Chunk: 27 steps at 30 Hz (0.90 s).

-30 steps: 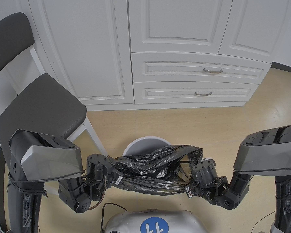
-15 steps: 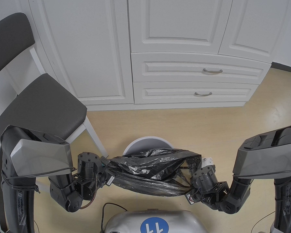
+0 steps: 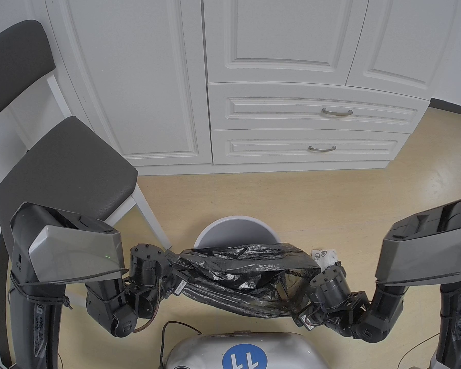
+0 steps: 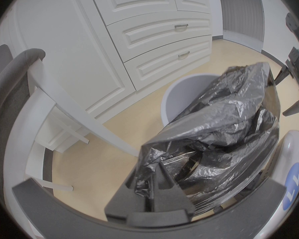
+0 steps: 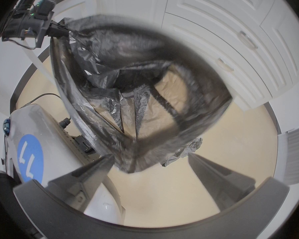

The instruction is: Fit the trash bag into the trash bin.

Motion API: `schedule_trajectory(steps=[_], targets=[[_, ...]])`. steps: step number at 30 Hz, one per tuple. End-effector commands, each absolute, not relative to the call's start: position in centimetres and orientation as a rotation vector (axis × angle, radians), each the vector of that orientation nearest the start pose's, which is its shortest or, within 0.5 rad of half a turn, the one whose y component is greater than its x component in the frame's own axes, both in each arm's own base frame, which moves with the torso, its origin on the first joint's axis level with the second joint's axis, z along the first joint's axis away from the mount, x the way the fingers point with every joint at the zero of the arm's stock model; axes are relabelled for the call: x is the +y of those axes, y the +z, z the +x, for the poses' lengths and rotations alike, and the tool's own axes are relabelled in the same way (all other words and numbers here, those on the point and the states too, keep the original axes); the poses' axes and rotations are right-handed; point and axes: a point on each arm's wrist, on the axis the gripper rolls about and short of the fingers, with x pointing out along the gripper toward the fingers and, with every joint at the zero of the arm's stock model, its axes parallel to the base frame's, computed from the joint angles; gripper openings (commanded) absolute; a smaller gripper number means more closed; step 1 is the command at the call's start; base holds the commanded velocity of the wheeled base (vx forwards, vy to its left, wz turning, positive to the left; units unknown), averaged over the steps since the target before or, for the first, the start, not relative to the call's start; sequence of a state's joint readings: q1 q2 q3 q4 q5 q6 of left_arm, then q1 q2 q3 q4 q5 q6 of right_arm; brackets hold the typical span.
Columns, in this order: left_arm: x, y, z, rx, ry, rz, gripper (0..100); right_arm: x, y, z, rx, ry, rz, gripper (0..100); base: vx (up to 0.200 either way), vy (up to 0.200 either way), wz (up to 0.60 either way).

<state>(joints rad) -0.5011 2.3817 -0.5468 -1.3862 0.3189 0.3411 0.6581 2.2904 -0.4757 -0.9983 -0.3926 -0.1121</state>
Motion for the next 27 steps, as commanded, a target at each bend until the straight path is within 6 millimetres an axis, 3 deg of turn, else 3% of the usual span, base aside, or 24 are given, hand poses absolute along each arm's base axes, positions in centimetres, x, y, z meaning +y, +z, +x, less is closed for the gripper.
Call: schedule_trajectory(steps=[1,4,9,14,19,20,23,27], targets=[[-15.5,0.5,29.6,0.303,-0.236,0.470,0,15.4,1.9,22.1,0.584,0.336,-0.535,100,0.000,0.000,0.00],[-15.3,1.5,29.3,0.284,-0.233,0.462,0,14.3,4.1,20.9,0.535,0.380,-0.518,100,0.000,0.000,0.00],[-15.3,1.7,29.1,0.279,-0.235,0.459,0,13.1,5.6,20.1,0.485,0.422,-0.527,100,0.000,0.000,0.00],[-15.7,1.1,29.2,0.291,-0.246,0.465,0,13.4,5.8,20.4,0.464,0.445,-0.510,100,0.000,0.000,0.00],[-15.9,0.7,29.2,0.294,-0.246,0.432,0,15.0,4.5,21.3,0.395,0.470,-0.490,100,0.000,0.000,0.00],[-15.9,0.7,29.2,0.293,-0.245,0.431,100,15.8,3.9,21.7,0.351,0.479,-0.476,100,0.000,0.000,0.00],[-15.8,0.8,29.3,0.289,-0.243,0.429,100,17.3,3.2,23.5,0.255,0.477,-0.457,100,0.000,0.000,0.00],[-15.8,1.1,29.2,0.258,-0.238,0.418,100,19.1,3.0,25.7,0.218,0.519,-0.585,100,0.000,0.000,0.00]])
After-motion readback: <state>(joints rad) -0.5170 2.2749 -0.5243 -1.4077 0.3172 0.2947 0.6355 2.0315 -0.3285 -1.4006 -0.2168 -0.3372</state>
